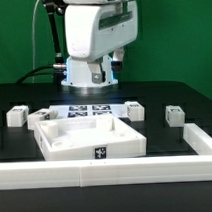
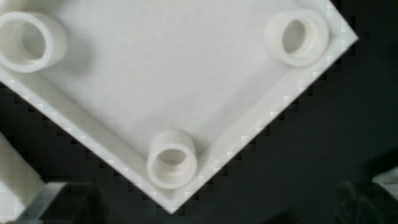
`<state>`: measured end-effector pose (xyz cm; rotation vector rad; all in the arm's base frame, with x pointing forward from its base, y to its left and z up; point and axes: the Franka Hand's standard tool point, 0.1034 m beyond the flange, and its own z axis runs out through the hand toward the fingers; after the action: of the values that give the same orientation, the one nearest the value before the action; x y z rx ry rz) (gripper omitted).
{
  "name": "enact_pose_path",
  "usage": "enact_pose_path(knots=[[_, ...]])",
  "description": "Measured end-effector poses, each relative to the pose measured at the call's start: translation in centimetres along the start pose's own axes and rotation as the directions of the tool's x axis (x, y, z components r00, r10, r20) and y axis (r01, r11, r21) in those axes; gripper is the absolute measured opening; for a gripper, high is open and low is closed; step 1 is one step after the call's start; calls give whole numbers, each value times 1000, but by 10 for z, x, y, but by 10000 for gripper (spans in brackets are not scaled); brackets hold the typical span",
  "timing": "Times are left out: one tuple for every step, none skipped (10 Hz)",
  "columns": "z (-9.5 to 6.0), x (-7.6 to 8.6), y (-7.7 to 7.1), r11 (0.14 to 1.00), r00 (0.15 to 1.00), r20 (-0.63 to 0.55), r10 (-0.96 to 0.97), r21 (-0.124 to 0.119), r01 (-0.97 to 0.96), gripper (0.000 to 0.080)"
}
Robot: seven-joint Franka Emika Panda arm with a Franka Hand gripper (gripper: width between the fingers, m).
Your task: Assemble one leg
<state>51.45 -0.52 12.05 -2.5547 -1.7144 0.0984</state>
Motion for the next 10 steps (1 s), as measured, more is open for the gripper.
enact_pose_path(knots=[[6,-11,-4,992,992,2,-124,13,124,649],[11,-20,-6,971,972,3,-237,33,237,649],[19,-28,-4,943,943,-4,-332,28,332,649],[29,-39,-4,935,935,-8,-354,20,354,649],[26,-36,-4,946,946,-7,-323,25,323,649],[26,-35,-4,946,946,-7,-324,24,324,649],[27,-36,-4,946,947,-7,-322,26,322,649],[29,-38,-4,926,926,-9,-377,19,377,649],[34,-41,-5,891,891,-11,-453,7,453,649],[42,-45,-9,866,866,-11,-499,0,500,649]])
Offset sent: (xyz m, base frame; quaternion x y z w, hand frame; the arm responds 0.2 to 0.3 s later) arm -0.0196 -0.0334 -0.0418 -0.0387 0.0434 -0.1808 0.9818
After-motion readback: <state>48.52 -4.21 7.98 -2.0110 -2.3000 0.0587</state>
